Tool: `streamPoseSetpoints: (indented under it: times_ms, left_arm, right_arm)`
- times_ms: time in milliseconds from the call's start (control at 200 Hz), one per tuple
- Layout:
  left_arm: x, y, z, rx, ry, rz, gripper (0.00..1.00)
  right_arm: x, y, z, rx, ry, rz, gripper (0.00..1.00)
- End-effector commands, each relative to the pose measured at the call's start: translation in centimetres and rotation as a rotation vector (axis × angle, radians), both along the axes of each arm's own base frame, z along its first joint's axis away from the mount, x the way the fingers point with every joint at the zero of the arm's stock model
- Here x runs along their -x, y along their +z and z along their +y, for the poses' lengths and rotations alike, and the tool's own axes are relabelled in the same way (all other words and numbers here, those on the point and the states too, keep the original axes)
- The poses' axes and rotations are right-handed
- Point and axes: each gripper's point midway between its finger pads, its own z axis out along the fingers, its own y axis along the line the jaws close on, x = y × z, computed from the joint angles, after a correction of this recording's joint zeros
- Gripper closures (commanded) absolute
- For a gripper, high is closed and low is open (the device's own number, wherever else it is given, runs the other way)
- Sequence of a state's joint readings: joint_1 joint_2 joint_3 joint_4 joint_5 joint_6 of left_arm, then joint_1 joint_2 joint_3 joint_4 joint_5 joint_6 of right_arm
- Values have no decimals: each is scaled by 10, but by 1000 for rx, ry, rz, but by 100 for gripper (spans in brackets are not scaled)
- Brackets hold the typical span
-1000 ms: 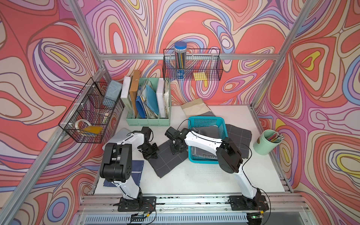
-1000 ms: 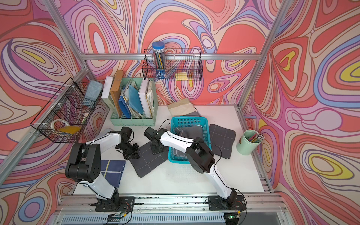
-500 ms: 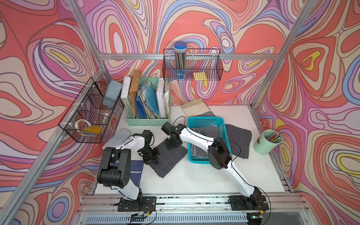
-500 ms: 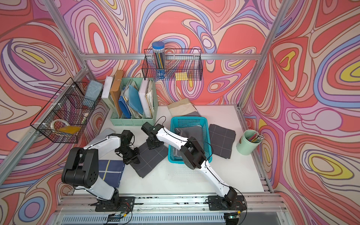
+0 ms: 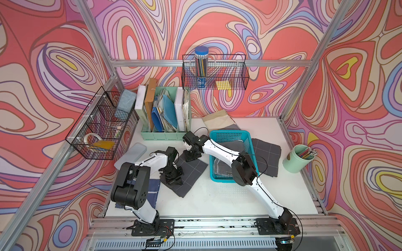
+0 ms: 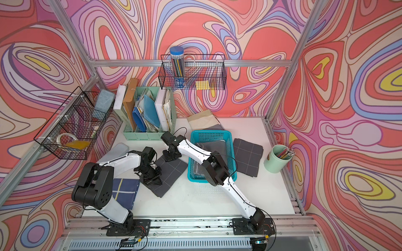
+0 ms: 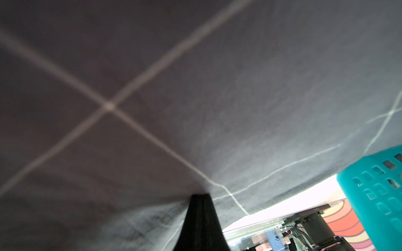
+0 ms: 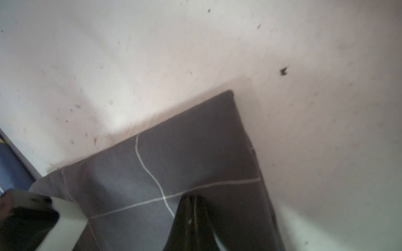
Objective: Put the folded pillowcase in the basket
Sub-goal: Adjust the pillowcase at the center of the board.
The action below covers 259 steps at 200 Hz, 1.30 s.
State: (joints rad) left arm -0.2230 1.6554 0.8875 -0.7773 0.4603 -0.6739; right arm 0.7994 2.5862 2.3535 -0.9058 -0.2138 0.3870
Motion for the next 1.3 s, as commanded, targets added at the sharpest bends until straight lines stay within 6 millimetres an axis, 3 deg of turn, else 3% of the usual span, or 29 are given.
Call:
streamPoseSetpoints:
  times_ms: [0,115,200,396,466,486,626,716,871,1071,1292]
  left_arm:
    - [-19,-9,-9,18,56,-24,100]
    - [-41,-3,-15,29,94,-73,100]
    - [-55,7,-17,37,122,-118,100]
    - [-75,52,-19,13,145,-289,100]
    - [-80,64,-16,-3,181,-350,100]
    - [-82,67,-17,4,191,-367,100]
    - [-105,87,-35,70,107,-439,100]
    - [-115,87,-47,76,6,-388,100]
    - [-121,62,-69,104,-66,-331,100]
    - [-125,24,-93,111,-118,-262,100]
    - [-144,5,-86,13,-103,-247,100]
  right_arm:
    - [-18,62,-6,-70,-27,-125,100]
    - [-8,113,-27,-87,-81,-187,100]
    - [1,139,-48,-91,-124,-237,100]
    - [39,185,-87,-120,-155,-320,100]
    - [50,188,-97,-121,-165,-326,100]
    - [55,199,-103,-138,-170,-339,100]
    - [76,196,-118,-86,-181,-318,100]
    - [85,178,-125,-50,-198,-271,100]
    - [94,153,-130,-31,-218,-226,100]
    - [93,150,-133,-14,-225,-226,100]
    - [94,151,-138,-2,-235,-230,100]
